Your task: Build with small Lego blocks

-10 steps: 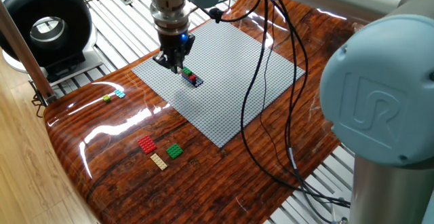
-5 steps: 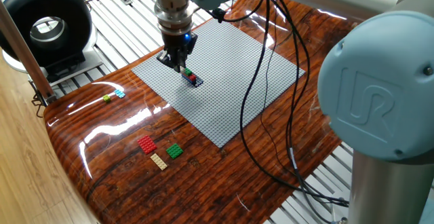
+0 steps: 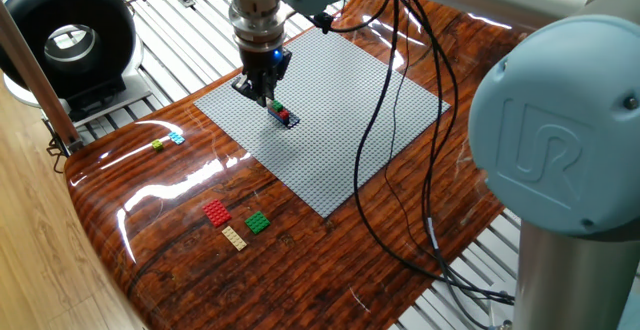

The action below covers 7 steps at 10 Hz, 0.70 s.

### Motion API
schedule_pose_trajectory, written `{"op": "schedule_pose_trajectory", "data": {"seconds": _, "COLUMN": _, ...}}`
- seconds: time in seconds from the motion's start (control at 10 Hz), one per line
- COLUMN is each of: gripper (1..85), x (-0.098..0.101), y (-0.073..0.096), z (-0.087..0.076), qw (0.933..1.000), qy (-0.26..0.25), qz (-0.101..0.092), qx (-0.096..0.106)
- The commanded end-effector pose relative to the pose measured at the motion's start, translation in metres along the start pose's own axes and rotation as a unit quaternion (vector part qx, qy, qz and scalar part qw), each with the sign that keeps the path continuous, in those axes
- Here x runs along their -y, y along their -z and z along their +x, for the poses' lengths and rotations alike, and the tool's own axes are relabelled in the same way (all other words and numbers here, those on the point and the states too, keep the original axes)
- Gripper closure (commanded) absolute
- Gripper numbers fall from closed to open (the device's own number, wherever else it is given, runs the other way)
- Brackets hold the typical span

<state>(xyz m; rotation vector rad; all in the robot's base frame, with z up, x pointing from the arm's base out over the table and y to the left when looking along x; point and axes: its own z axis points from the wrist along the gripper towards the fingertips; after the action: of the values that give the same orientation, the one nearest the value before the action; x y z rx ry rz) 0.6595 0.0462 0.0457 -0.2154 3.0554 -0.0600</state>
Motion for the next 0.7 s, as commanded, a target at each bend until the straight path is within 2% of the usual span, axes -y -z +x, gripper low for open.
{"op": "schedule_pose_trajectory", "data": {"seconds": 0.0, "gripper": 84.3, "x": -0.0008, "y": 0.0011, "z": 0.0011, "qw": 0.9999, "qy": -0.004, "qz": -0.013, "qx": 0.005}}
{"op": "schedule_pose_trajectory", "data": {"seconds": 0.6, "gripper": 84.3, "x": -0.0002, "y": 0.0014, "z": 0.0, "qw": 0.9998, "qy": -0.015, "qz": -0.013, "qx": 0.007}}
